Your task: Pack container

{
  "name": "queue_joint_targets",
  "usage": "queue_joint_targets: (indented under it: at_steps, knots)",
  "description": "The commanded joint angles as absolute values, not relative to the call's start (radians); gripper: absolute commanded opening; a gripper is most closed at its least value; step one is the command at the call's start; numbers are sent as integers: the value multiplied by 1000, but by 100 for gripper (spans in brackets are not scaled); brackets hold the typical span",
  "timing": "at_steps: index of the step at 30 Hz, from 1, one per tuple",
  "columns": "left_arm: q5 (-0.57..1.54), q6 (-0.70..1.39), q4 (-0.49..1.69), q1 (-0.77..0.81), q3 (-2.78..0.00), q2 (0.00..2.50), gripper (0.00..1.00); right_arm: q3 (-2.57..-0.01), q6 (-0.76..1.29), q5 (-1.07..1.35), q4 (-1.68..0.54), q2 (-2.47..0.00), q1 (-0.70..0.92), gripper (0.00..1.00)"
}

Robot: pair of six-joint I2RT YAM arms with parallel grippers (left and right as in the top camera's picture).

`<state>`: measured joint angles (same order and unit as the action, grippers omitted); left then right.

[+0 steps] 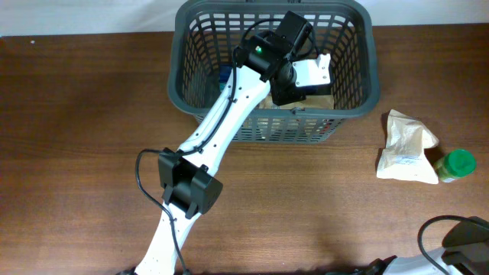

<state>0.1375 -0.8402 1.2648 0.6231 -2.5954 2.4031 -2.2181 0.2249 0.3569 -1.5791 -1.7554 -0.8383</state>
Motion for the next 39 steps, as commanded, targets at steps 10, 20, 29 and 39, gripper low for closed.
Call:
queue_joint_targets:
  at_steps: [10, 20, 29, 39]
  knots:
    - [4, -234, 1407, 383, -3001, 2254, 71, -2222, 222, 350, -1579, -1761, -844, 99]
    - [-7, -142, 1468, 109, -2968, 2174, 68, -2222, 222, 350, -1579, -1761, -844, 99]
    - [-9, -124, 1497, -38, -2555, 2177, 93, -2222, 222, 350, -1579, -1761, -844, 99]
    - [-8, -125, 1494, -55, -2231, 2177, 99, -2222, 222, 338, -1571, -1761, -844, 99]
